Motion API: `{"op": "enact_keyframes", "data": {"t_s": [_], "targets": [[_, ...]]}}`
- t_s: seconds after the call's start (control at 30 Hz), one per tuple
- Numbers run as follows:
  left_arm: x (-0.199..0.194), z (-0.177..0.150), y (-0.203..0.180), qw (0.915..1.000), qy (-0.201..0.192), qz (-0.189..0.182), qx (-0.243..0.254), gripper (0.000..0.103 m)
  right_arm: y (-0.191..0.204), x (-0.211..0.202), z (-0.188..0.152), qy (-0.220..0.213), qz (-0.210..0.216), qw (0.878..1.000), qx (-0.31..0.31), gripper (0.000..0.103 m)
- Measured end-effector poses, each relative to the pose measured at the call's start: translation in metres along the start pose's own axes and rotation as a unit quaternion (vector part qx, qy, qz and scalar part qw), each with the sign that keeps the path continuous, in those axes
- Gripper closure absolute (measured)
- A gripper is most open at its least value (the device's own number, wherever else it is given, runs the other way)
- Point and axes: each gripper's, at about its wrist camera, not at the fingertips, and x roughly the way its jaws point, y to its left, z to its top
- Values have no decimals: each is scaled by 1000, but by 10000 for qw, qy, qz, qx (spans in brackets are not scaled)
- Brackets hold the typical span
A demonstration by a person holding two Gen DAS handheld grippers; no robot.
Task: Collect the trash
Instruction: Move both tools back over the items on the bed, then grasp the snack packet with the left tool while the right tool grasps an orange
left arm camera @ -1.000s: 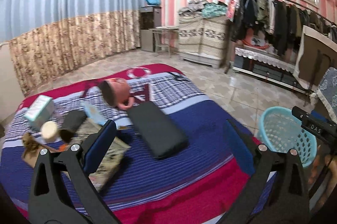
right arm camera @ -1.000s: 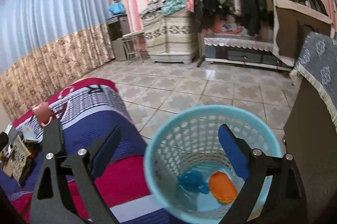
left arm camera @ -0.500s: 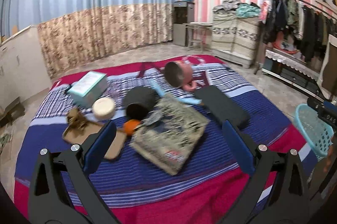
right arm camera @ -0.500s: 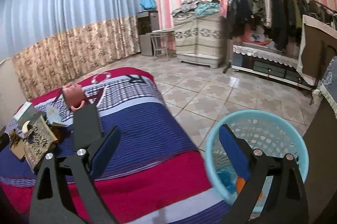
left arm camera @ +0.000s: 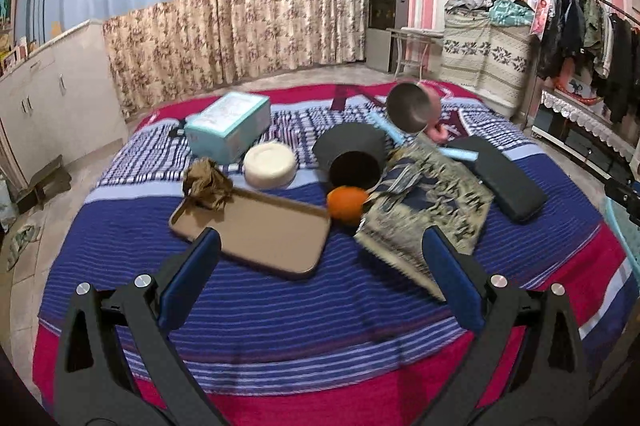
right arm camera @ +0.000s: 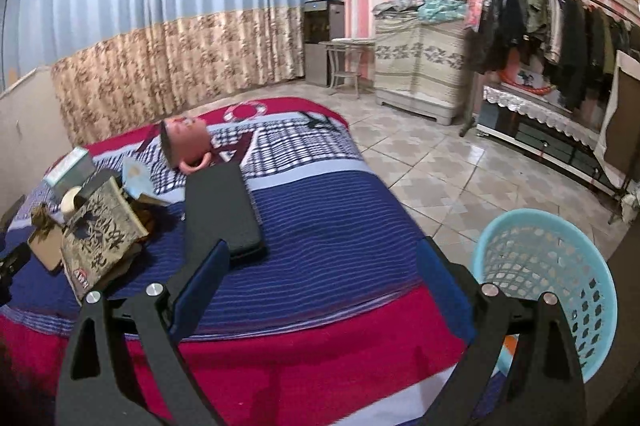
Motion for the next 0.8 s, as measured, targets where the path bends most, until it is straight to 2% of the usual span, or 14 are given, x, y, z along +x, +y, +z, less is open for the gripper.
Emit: {"op": "enact_keyframes", "data": {"t_s": [0.13,0.33,0.43,0.53,0.63,0.7,0.8], "targets": [[15,-3,1,9998,166,-88,-21,6,14,3,-3,54,-116,9994,-314,11],[34,-5,-18,9989,386,-219,156,6,17,5,-5,142,-188,9985,-504,11],[43,-3,-28,9985,424,-265,241,6,14,5,-4,167,-260,9983,-495,11],[57,0,-36,9969,652,-327,283,7,8,7,-2,204,-253,9987,-387,11],[62,2,-43,9957,700,-531,304,15,7,8,-1,214,-241,9989,-339,11],[66,2,-50,9943,763,-625,397,28,7,8,-1,223,-255,9988,-367,11],[65,0,-56,9934,787,-669,501,38,7,8,0,225,-286,9985,-408,11]]}}
